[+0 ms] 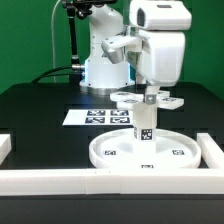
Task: Assemble round table
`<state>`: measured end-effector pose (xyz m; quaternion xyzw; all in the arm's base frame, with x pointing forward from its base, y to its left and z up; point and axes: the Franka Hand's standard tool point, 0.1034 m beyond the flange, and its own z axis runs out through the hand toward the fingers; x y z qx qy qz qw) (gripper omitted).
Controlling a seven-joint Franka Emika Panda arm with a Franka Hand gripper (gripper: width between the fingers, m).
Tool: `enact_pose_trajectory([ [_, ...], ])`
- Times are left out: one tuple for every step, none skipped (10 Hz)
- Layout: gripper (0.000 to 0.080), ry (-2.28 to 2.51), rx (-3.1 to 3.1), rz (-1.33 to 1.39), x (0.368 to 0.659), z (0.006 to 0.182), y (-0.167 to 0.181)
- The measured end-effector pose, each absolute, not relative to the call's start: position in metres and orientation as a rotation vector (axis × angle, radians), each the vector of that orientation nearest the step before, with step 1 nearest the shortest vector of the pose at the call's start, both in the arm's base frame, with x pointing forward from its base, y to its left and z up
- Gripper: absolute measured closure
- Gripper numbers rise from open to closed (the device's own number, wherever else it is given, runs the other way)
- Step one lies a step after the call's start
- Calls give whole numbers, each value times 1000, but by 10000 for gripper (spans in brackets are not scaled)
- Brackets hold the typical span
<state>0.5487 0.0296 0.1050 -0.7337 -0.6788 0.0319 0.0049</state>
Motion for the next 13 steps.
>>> enact_pose_trajectory([
  [373, -1949, -2442, 117, 547, 105, 28],
  [373, -1817, -2531, 126, 547, 105, 28],
  [373, -1742, -2583, 128, 547, 105, 27],
  [373, -1668, -2636, 128, 547, 105, 28],
  [373, -1578, -2694, 129, 547, 105, 28],
  [373, -1492, -2745, 130, 547, 105, 28],
  [373, -1449, -2770, 131, 547, 105, 28],
  [373, -1332, -2829, 130, 547, 106, 28],
  [373, -1157, -2881, 118, 546, 105, 24],
  [373, -1010, -2917, 109, 546, 105, 20],
  [373, -817, -2963, 105, 546, 105, 19],
  [373, -660, -2988, 94, 547, 105, 18],
  [373, -450, -3010, 69, 546, 105, 18],
])
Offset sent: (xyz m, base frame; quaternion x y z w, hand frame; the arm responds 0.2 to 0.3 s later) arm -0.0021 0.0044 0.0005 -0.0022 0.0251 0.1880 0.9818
